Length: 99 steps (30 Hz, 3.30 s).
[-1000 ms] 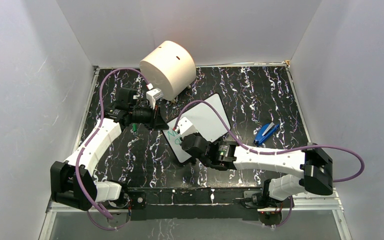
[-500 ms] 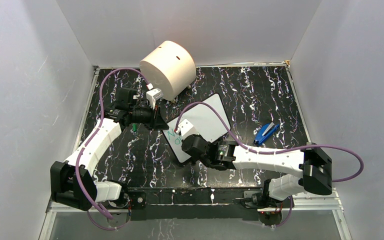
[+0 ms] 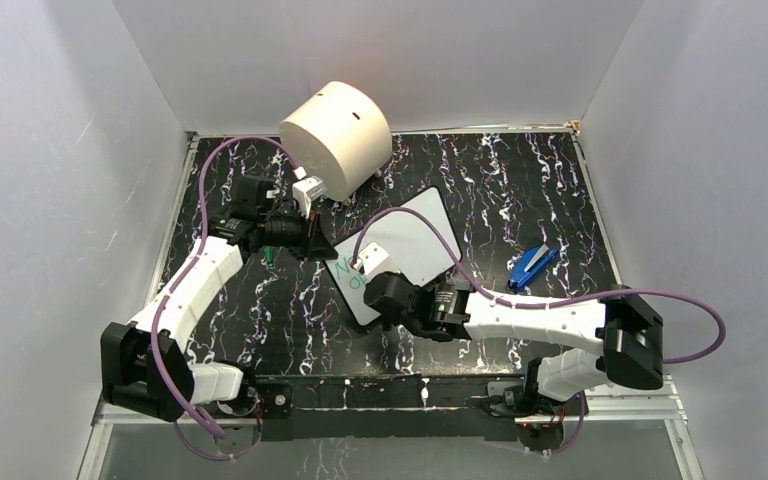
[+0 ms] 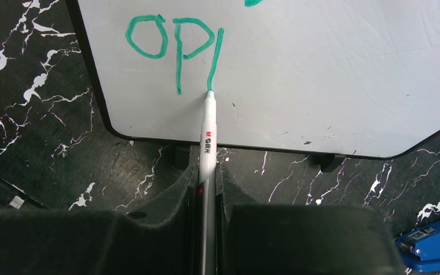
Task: Write a sentence on the whiteboard
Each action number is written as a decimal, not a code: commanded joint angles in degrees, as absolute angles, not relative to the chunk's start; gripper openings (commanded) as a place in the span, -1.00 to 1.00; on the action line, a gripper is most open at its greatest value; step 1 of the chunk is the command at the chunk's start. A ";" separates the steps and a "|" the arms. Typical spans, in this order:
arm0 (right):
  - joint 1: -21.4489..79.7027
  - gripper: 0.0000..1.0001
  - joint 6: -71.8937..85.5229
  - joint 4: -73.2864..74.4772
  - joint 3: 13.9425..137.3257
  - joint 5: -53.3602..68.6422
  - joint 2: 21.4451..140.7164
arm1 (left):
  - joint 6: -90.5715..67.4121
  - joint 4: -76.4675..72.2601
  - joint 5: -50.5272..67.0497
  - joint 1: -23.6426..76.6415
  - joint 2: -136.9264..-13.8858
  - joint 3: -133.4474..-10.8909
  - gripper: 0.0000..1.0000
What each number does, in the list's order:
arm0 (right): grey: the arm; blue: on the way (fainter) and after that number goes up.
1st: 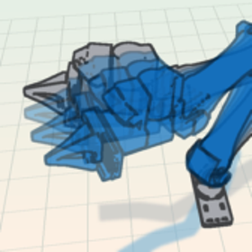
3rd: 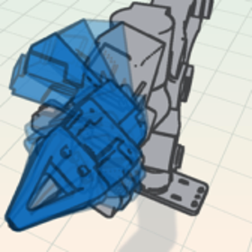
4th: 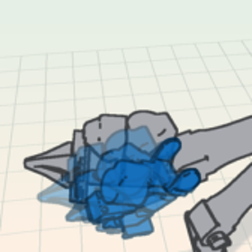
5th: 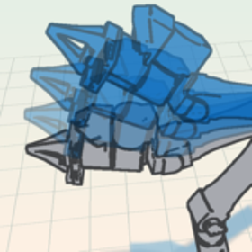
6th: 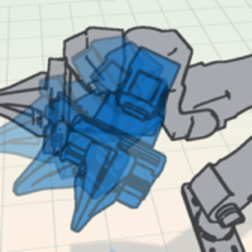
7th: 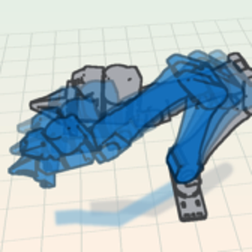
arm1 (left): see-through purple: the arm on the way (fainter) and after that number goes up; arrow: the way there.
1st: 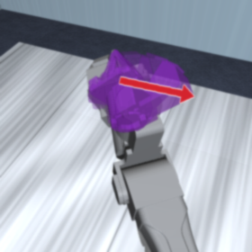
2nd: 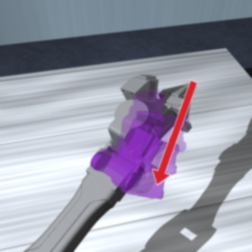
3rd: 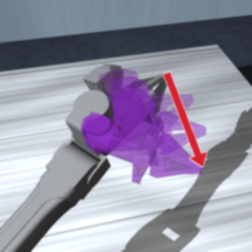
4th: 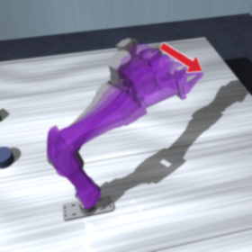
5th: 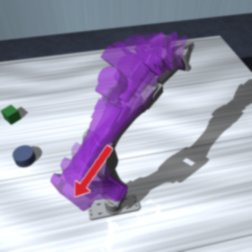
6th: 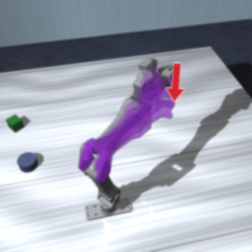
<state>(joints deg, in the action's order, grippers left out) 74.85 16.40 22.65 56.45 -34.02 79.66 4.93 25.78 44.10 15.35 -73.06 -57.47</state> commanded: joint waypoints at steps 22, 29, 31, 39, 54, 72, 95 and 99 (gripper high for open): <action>74.09 -1.00 10.99 12.44 57.52 -36.65 76.27 | 7.12 26.54 40.12 15.30 -72.78 -56.51 -1.00; 74.01 -1.00 10.64 11.34 57.76 -36.46 77.11 | 7.12 26.55 40.41 15.34 -72.80 -56.60 -1.00; 73.92 -1.00 10.58 11.34 57.91 -36.53 77.38 | 7.12 26.55 40.38 15.32 -72.62 -56.52 -1.00; 73.87 -1.00 10.43 11.29 57.95 -37.84 77.96 | 7.12 26.57 40.53 15.31 -72.59 -56.52 -1.00; 73.02 -1.00 9.73 10.01 58.23 -37.60 78.14 | 7.06 26.59 40.95 15.25 -72.56 -56.34 -1.00; 72.07 -1.00 12.77 15.00 58.25 -39.52 78.47 | 6.94 26.59 41.67 15.36 -71.37 -56.32 -1.00; 72.08 -1.00 14.15 16.36 57.39 -31.31 79.13 | 7.12 27.18 40.97 15.21 -72.67 -57.11 -1.00; 72.11 -1.00 14.24 16.54 57.38 -30.66 78.91 | 7.12 27.17 40.96 15.26 -72.72 -57.11 -1.00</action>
